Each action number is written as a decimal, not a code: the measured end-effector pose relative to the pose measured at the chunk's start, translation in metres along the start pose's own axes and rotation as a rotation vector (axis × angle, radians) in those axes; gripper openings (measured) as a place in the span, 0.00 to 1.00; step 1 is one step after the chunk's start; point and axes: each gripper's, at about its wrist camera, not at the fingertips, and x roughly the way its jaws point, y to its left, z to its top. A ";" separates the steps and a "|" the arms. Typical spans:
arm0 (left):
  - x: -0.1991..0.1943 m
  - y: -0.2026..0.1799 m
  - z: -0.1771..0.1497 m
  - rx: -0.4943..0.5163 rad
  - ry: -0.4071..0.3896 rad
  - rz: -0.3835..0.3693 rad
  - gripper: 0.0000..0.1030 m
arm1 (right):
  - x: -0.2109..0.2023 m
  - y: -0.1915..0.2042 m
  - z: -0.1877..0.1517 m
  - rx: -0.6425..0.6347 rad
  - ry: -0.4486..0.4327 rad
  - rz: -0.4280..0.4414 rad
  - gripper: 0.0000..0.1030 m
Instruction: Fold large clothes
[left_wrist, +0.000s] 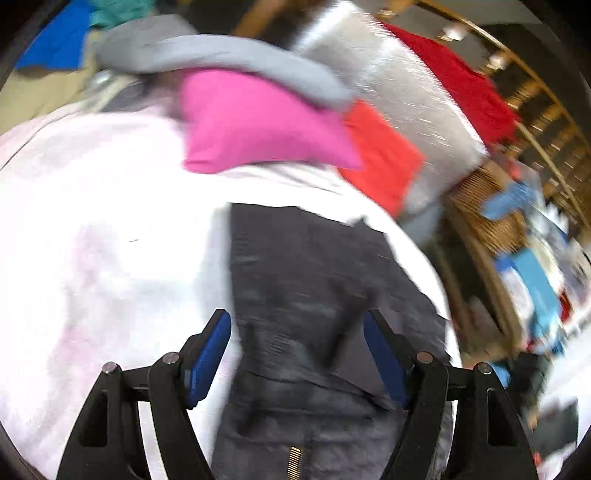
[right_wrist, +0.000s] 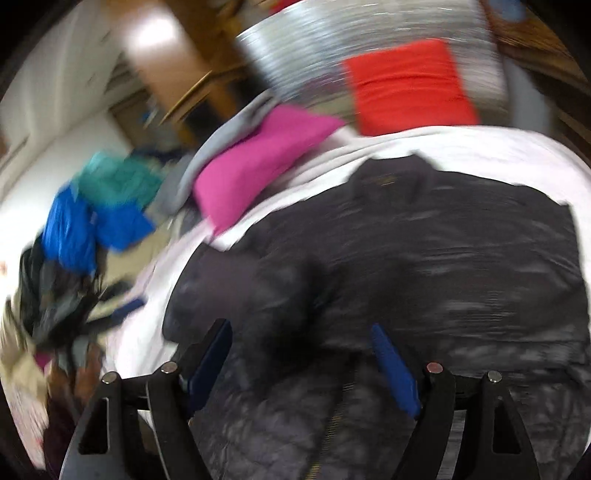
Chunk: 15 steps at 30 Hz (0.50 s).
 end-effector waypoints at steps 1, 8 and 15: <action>0.004 0.002 0.000 0.001 0.010 0.012 0.73 | 0.011 0.012 -0.003 -0.041 0.025 0.000 0.79; 0.038 0.007 -0.010 -0.062 0.140 0.030 0.73 | 0.079 0.051 -0.023 -0.179 0.122 -0.185 0.79; 0.047 0.002 -0.017 -0.031 0.148 0.001 0.73 | 0.053 0.020 -0.002 0.011 -0.056 -0.110 0.41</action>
